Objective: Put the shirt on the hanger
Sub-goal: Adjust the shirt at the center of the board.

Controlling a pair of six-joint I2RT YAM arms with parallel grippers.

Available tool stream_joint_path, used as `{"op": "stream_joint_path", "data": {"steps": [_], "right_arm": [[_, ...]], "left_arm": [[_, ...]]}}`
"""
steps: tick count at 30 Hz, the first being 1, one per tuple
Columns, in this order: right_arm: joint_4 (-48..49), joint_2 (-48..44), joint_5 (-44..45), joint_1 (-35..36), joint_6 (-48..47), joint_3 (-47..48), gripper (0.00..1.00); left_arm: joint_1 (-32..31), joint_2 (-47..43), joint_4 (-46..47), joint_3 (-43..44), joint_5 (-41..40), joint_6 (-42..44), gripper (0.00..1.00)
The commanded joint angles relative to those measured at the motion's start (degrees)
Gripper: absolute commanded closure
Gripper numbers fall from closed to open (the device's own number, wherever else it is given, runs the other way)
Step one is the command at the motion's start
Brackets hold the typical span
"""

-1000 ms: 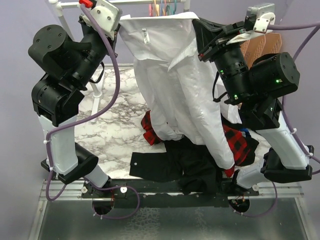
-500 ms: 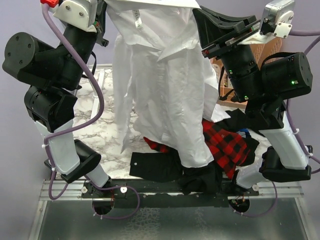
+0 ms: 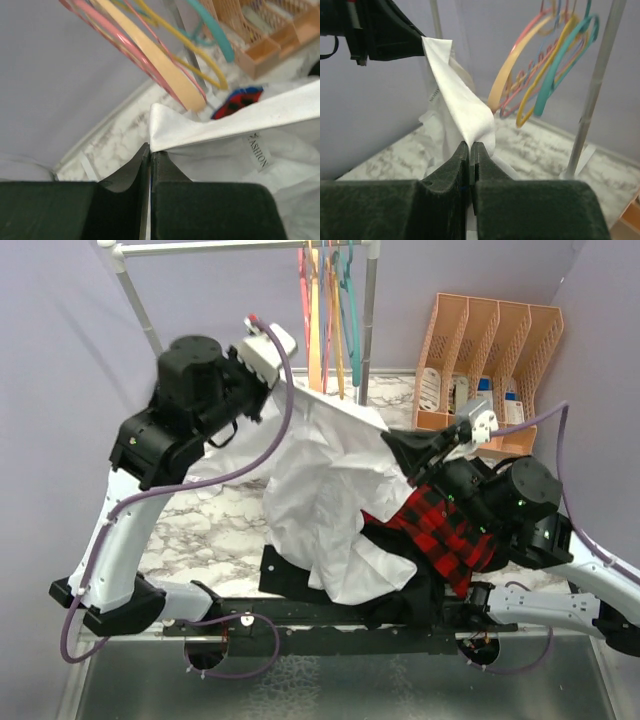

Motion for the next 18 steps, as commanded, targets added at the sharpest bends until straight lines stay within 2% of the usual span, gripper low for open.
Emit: {"op": "stream_joint_path", "data": {"steps": [1,4,8,14,18], "right_arm": [[-10.0,-9.3,-4.5,-0.5,14.3,-8.4,0.99],[-15.6,-9.6,-7.1,-0.5,18.8,-11.1,0.99],[-18.6,-9.5,-8.2,-0.5,23.8,-15.2,0.99],[-15.0,-10.3,-0.8,-0.5,31.7,-26.7,0.99],[-6.8,-7.6,6.1,-0.5,38.5,-34.2,0.99]], "left_arm": [[2.7,-9.4,-2.3,-16.0,-1.3,1.1,1.00],[3.6,-14.2,-2.9,-28.5,0.9,2.6,1.00],[3.8,-18.2,-3.7,-41.1,4.4,4.1,1.00],[3.9,-18.4,-1.3,-49.1,10.1,0.9,1.00],[3.3,-16.0,5.3,-52.1,12.1,-3.6,1.00]]}}
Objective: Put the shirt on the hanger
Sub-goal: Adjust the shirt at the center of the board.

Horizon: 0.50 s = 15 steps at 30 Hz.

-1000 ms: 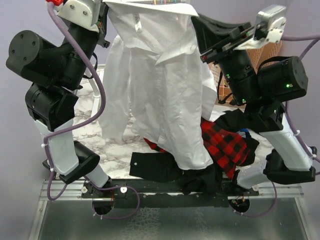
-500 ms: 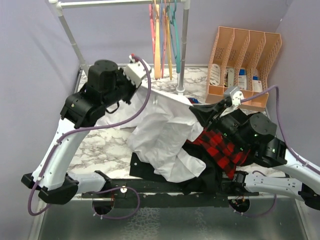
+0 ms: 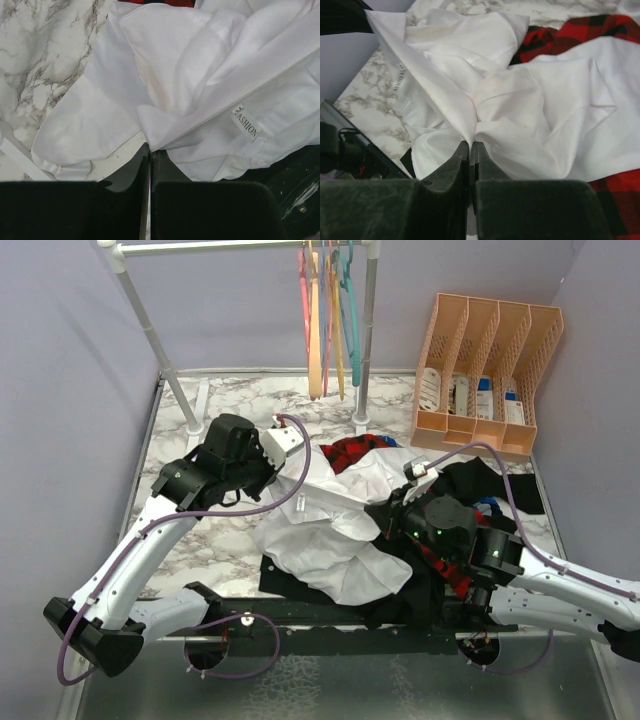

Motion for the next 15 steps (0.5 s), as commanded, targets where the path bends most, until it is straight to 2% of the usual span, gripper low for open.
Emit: {"op": "stream_joint_path", "data": {"steps": [1,6,10,15], "right_arm": [[8.7,2.7,10.6,-0.5,9.1,-7.0,0.99],[18.3,11.7,14.3,-0.5,8.0,-6.1,0.99],[23.8,15.7,17.0,-0.5,2.4,-2.2,0.99],[28.3,15.5,20.5,-0.5,-1.8,0.3,0.99]], "left_arm": [[0.1,2.5,8.5,-2.6,0.5,-5.6,1.00],[-1.9,9.1,14.3,-1.3,1.6,-12.2,1.00],[-2.4,12.2,16.8,0.8,2.5,-15.5,1.00],[-2.6,12.4,19.0,0.8,-6.4,-16.4,1.00]]}}
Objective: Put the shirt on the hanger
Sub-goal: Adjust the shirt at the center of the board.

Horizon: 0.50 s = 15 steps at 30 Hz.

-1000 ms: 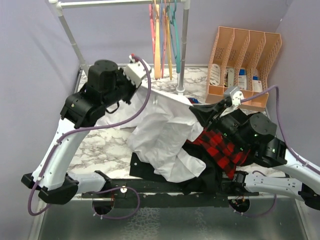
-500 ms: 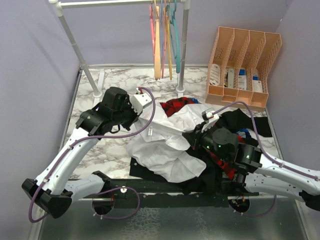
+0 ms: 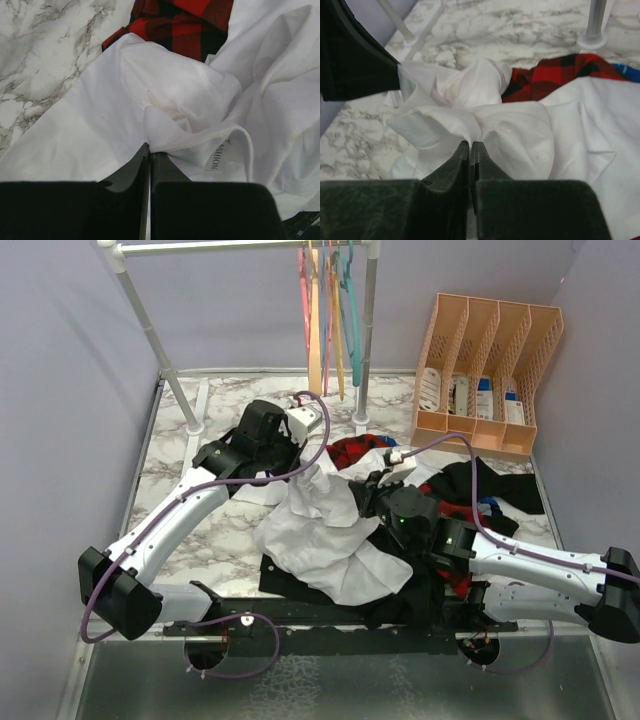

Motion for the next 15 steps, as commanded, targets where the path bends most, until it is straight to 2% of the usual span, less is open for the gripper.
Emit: {"op": "stream_joint_path", "data": {"steps": [1,6,8,11,15], "right_arm": [[10.1,-1.3,7.3,-0.2,-5.1,3.6,0.99],[10.5,-0.6,13.6,-0.2,-8.4,5.1,0.99],[8.2,0.4,17.7,-0.2,-7.7,6.2,0.99],[7.6,0.7,19.4,-0.2,-6.7,6.0,0.99],[7.8,1.1,19.2,-0.2,-5.8,5.9,0.99]], "left_arm": [[-0.4,-1.0,5.1,1.8,-9.2,-2.4,1.00],[0.0,-3.3,6.2,0.3,-20.3,0.4,1.00],[0.5,-4.3,6.9,-0.8,-23.7,0.9,1.00],[1.6,-5.4,9.0,-2.8,-29.6,1.1,1.00],[2.5,-5.8,9.9,-2.6,-31.4,1.2,1.00]]}}
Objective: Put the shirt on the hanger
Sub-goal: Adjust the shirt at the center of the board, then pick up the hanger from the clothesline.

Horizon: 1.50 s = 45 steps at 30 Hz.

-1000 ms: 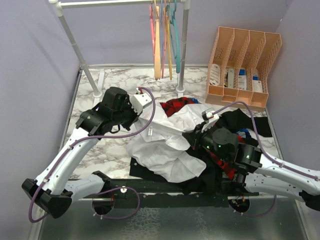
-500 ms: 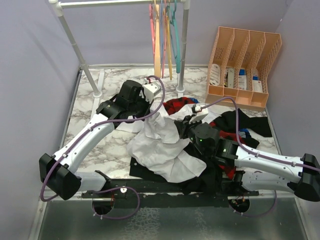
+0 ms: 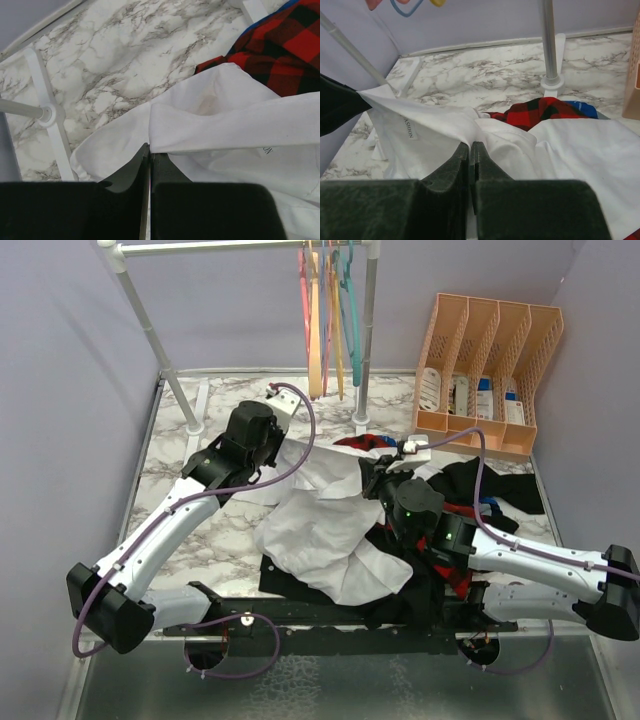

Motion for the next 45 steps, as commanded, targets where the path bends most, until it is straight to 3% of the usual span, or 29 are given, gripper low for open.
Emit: {"op": "stream_joint_path", "data": {"steps": [1,3,4,5,6,7,11,17,20,23,25,26,30,35,39,42,45], "right_arm": [[0.0,0.6,6.1,-0.3,0.5,1.0,0.99],[-0.1,0.8,6.7,-0.2,0.6,1.1,0.99],[-0.3,0.9,6.8,-0.3,0.6,1.0,0.99],[-0.5,0.9,6.9,-0.3,0.7,1.0,0.99],[-1.0,0.7,6.9,-0.2,1.0,0.9,0.99],[-1.4,0.7,7.0,-0.3,1.4,0.8,0.99],[-3.3,-0.5,7.2,-0.3,2.9,0.2,0.99],[-7.8,-2.9,6.9,-0.2,6.8,-0.7,0.99],[-10.8,-4.2,6.7,-0.3,10.2,-1.0,0.99],[-13.7,-5.8,6.5,-0.3,12.4,-1.4,0.99],[-15.2,-7.1,6.5,-0.2,13.6,-1.7,0.99],[-16.0,-8.0,6.6,-0.2,14.0,-1.8,0.99],[-17.9,-10.6,7.1,-0.3,14.5,-2.6,0.99],[-18.7,-11.2,7.0,-0.3,14.3,-2.8,0.99],[-21.6,-10.5,6.3,-0.2,16.9,-1.6,0.99],[-24.2,-10.3,6.6,-0.3,19.4,-0.7,0.99],[-25.5,-10.5,6.1,-0.2,19.7,0.2,0.99]], "left_arm": [[1.5,-1.2,2.3,0.4,-7.8,0.8,1.00],[1.7,-1.1,1.0,1.8,-5.7,0.9,0.94],[1.9,-1.1,0.4,2.4,-4.2,1.1,0.76],[2.2,-1.0,-0.4,3.1,-2.1,1.4,0.47],[2.3,-0.9,-1.6,4.0,0.9,2.0,0.28],[2.4,-0.8,-2.9,5.1,3.2,2.6,0.18],[3.6,-0.8,-7.4,8.8,14.2,4.6,0.01],[6.7,1.4,-14.1,19.3,33.3,8.4,0.06],[12.2,4.4,-13.9,24.7,43.4,5.9,0.08],[24.7,8.0,-8.0,26.8,60.6,-4.0,0.08],[31.7,9.6,1.9,23.7,72.6,-16.5,0.08],[33.2,9.8,7.2,21.5,74.8,-21.7,0.07],[34.1,9.5,24.1,13.3,75.2,-35.6,0.06],[33.8,16.5,48.1,10.7,79.1,-57.8,0.11],[33.6,21.7,51.1,13.1,71.2,-61.7,0.11],[33.2,29.7,55.2,17.1,69.6,-68.0,0.13],[32.3,35.5,55.6,22.0,67.2,-69.0,0.14]]}}
